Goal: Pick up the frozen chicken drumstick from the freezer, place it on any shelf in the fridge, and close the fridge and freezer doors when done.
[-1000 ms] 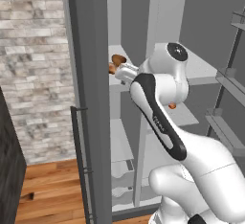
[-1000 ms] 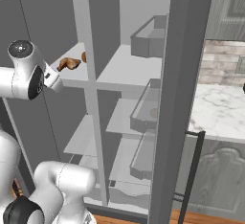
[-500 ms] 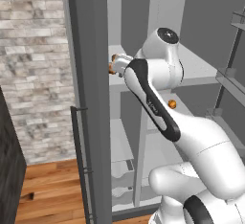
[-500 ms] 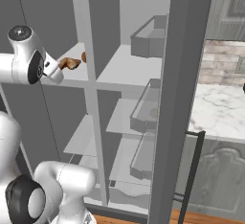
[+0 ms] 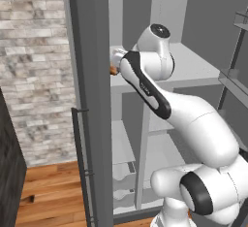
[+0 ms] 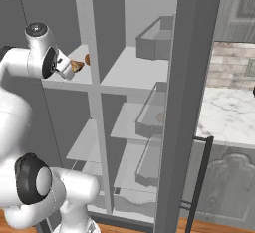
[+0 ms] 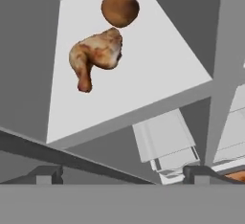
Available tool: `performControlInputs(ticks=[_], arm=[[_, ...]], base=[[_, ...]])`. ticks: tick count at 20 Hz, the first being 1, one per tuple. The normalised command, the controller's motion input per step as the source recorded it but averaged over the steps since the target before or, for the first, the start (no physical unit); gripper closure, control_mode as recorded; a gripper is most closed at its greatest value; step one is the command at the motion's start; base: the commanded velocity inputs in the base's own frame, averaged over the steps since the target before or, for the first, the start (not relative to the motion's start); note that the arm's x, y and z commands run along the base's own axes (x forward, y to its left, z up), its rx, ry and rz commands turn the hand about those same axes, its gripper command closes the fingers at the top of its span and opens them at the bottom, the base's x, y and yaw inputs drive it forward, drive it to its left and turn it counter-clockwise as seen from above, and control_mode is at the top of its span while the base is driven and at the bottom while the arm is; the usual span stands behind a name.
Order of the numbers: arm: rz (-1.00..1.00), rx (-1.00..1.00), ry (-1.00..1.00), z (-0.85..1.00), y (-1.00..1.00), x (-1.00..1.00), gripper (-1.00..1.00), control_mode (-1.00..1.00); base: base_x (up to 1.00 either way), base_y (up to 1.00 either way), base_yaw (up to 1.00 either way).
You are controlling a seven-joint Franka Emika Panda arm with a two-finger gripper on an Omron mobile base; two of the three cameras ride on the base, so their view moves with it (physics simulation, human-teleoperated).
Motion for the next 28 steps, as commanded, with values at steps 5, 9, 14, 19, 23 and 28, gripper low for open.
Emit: performControlInputs(ticks=[5,9,14,19,23,28], arm=[[0.0,0.0,0.07,-0.05,0.01,0.66,-1.0,-1.0],[0.0,0.0,0.11,-0.22,0.18,0.64,-1.0,-1.0],[0.0,0.0,0.12,-0.31,0.42,0.44,-1.0,-1.0],[0.0,0.0,0.08,-0.19,0.33,0.41,-1.0,-1.0],[0.0,-0.02,0.05,-0.21,0.06,0.52,-1.0,-1.0],[0.0,-0.06,0.07,-0.32,0.0,0.47,-1.0,-1.0]], base=[[0.0,0.0,0.0],[0.0,0.0,0.0],[0.0,0.0,0.0],[0.0,0.0,0.0],[0.0,0.0,0.0],[0.0,0.0,0.0]])
